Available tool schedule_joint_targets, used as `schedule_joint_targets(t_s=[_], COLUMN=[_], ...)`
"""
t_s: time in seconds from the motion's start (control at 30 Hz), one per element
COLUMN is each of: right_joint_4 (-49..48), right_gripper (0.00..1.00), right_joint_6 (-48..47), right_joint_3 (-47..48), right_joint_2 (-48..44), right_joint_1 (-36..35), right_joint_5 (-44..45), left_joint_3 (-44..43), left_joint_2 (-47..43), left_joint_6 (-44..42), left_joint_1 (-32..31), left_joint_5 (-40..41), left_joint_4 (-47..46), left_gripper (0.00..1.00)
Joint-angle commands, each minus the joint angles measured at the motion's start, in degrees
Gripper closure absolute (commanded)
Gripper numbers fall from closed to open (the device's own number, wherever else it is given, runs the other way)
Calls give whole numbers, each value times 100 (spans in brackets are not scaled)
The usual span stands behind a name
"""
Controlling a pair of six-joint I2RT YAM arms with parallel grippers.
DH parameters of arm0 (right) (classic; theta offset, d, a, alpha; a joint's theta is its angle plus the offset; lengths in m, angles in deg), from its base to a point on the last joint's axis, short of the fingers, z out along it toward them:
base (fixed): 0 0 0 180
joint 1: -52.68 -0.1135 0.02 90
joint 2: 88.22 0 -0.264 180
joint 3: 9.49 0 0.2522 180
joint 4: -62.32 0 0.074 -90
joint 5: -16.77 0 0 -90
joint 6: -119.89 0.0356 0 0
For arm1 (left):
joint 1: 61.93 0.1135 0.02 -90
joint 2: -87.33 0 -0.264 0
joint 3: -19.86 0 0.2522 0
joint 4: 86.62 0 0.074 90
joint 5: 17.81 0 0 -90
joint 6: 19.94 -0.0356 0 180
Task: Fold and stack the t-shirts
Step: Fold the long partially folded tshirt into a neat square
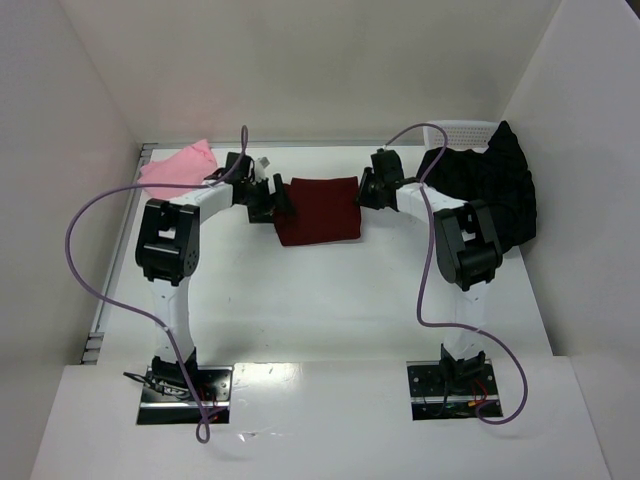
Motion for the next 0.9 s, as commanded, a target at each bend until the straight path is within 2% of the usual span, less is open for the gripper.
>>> schedule_joint_targets(t_s=[0.0, 0.2, 0.37, 0.57, 0.67, 0.8, 0.83, 0.87], right_joint_4=[-313, -260, -260, -260, -260, -260, -260, -260], right_gripper=[66, 66, 66, 66, 66, 66, 66, 66], right_joint_6=[-86, -86, -86, -139, -139, -139, -191, -192], right_joint_3=[-94, 73, 73, 20, -32, -32, -93, -94], right_joint_2=[-278, -102, -102, -102, -102, -154, -215, -216], right_joint_1=[34, 34, 34, 34, 34, 34, 34, 34], right_joint_5=[-40, -268, -268, -321, -321, -374, -426, -427], left_joint_3=[252, 420, 596, 648, 649, 597, 596, 535], left_joint_2=[-29, 24, -37, 68, 68, 261, 261, 314], left_joint_6=[405, 905, 1240, 1424, 1486, 1547, 1548, 1548], left_joint_1=[-153, -443, -505, -567, -619, -619, -680, -681], left_joint_5=[4, 950, 1190, 1313, 1313, 1261, 1261, 1261], left_joint_4=[-658, -862, -1055, -1108, -1161, -1345, -1345, -1345], left_gripper=[7, 7, 7, 22, 25, 34, 38, 50])
